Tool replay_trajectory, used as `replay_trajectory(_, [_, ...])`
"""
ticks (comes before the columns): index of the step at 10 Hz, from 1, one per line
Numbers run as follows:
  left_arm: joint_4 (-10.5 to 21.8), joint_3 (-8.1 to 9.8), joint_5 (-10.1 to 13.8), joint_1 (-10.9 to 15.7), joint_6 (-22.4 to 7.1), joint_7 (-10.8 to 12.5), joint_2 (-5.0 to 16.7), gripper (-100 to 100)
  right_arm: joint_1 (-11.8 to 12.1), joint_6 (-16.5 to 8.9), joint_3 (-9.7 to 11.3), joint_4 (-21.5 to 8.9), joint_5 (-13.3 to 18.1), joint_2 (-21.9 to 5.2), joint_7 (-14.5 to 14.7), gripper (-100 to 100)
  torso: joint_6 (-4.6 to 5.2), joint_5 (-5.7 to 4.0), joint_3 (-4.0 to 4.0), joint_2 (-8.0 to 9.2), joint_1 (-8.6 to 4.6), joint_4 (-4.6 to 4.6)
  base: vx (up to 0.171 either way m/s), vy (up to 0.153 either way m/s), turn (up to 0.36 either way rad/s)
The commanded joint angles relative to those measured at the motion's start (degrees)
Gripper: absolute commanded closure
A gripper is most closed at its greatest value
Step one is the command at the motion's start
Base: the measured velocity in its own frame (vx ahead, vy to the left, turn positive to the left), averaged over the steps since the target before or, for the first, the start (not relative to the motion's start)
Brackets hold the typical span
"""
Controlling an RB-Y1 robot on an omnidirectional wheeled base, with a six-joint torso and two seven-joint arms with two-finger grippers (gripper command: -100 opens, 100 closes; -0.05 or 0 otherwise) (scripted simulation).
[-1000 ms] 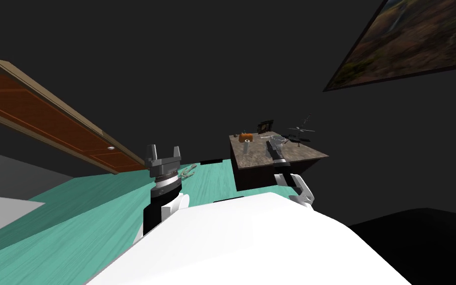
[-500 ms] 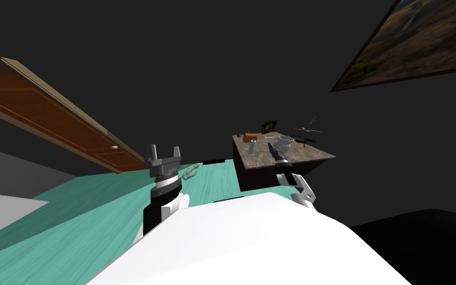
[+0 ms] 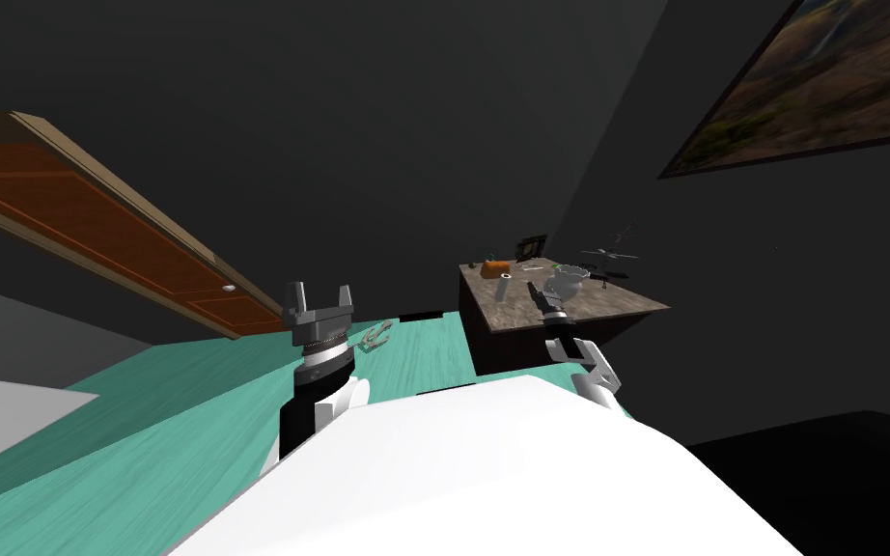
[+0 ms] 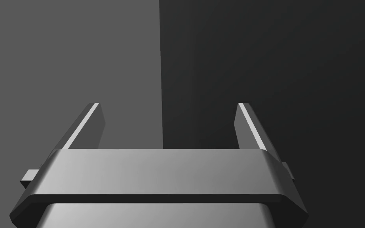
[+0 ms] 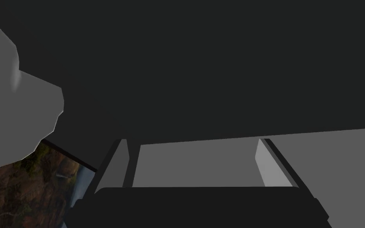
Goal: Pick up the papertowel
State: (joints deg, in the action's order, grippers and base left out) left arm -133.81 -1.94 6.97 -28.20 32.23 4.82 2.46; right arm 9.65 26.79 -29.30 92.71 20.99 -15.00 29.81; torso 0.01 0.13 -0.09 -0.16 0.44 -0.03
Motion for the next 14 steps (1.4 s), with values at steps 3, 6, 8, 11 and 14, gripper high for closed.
replay_trajectory(3, [0.0, 0.0, 0.0, 0.0, 0.0, 0.0, 0.0, 0, -1.3, 0.3, -2.0, -5.2, 1.2, -1.1, 2.6, -100, 0.0, -0.01, 0.06, 0.12, -0.03, 0.02, 0.03, 0.115, -0.005])
replay_trajectory(6, [0.0, 0.0, 0.0, 0.0, 0.0, 0.0, 0.0, 0, -2.6, 0.7, -4.5, -10.4, 2.5, -2.8, 5.8, -100, 0.0, 0.0, -0.03, -0.04, -0.05, -0.02, 0.073, 0.132, -0.009])
replay_trajectory(8, [0.0, 0.0, 0.0, 0.0, 0.0, 0.0, 0.0, 0, -3.2, 0.9, -5.7, -12.9, 3.1, -3.7, 7.3, -100, 0.0, 0.0, -0.03, -0.04, -0.04, -0.02, 0.063, 0.117, -0.015])
replay_trajectory(11, [0.0, 0.0, 0.0, 0.0, 0.0, 0.0, 0.0, 0, -3.7, 1.1, -6.7, -16.4, 3.6, -4.6, 8.8, -100, 0.01, -0.02, -0.01, -0.01, -0.11, -0.01, 0.057, 0.099, -0.018])
replay_trajectory(14, [0.0, 0.01, 0.0, 0.0, 0.0, 0.0, 0.0, 0, -4.4, 1.4, -8.6, -21.5, 4.4, -6.5, 11.6, -100, 0.0, -0.03, -0.07, -0.11, -0.17, -0.03, 0.089, 0.101, -0.02])
